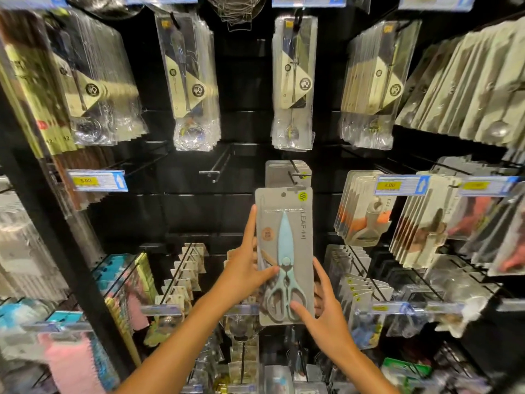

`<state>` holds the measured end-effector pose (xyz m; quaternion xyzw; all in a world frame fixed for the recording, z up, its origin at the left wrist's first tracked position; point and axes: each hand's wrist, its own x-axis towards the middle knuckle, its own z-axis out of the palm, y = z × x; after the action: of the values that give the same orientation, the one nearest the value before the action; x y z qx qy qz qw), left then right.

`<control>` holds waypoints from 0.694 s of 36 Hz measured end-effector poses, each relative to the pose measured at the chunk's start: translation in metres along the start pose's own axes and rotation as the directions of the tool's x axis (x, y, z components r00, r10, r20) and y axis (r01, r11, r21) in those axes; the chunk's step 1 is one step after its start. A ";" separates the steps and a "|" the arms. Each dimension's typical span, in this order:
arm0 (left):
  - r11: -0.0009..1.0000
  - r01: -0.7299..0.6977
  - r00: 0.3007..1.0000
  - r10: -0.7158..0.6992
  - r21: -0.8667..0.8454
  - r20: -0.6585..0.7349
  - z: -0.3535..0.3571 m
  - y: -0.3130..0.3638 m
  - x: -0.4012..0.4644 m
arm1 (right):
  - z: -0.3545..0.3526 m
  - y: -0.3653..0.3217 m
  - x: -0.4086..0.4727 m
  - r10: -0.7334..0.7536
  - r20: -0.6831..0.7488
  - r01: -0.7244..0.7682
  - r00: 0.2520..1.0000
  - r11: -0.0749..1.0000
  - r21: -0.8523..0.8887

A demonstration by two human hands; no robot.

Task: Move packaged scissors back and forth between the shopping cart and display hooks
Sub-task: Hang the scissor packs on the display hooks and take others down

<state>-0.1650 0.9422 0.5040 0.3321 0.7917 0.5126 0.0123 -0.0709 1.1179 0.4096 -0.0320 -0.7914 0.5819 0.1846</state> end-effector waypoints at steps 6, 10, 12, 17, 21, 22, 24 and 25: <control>1.000 -0.010 1.000 0.010 0.011 -0.013 0.008 0.003 0.014 | -0.009 0.000 0.003 -0.015 -0.033 0.015 0.999 1.000 0.007; 1.000 -0.002 1.000 0.002 0.005 0.013 0.008 0.007 0.019 | -0.013 -0.001 0.006 -0.019 -0.047 0.019 0.999 1.000 0.019; 1.000 0.001 1.000 -0.002 0.021 0.015 0.006 0.008 0.022 | -0.014 -0.002 0.008 -0.024 -0.042 0.025 0.999 1.000 0.018; 0.999 0.010 1.000 -0.011 0.044 0.005 0.004 0.006 0.031 | -0.016 0.000 0.014 -0.037 -0.042 0.038 0.998 0.999 0.016; 0.998 0.011 1.000 -0.011 0.061 0.004 0.005 0.005 0.036 | -0.017 0.002 0.017 -0.041 -0.043 0.041 0.998 0.999 0.014; 0.998 0.012 1.000 -0.012 0.066 0.007 0.006 0.004 0.037 | -0.018 0.003 0.017 -0.041 -0.040 0.042 0.998 0.999 0.014; 0.997 0.013 1.000 -0.014 0.072 0.019 0.007 0.003 0.038 | -0.019 0.005 0.018 -0.040 -0.027 0.040 0.999 0.999 0.012; 0.997 0.012 1.000 -0.014 0.073 0.024 0.008 0.001 0.040 | -0.019 0.005 0.019 -0.037 -0.022 0.037 0.999 0.999 0.011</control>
<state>-0.1925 0.9698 0.5140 0.3335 0.8119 0.4789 0.0133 -0.0829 1.1421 0.4143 -0.0227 -0.7865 0.5823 0.2043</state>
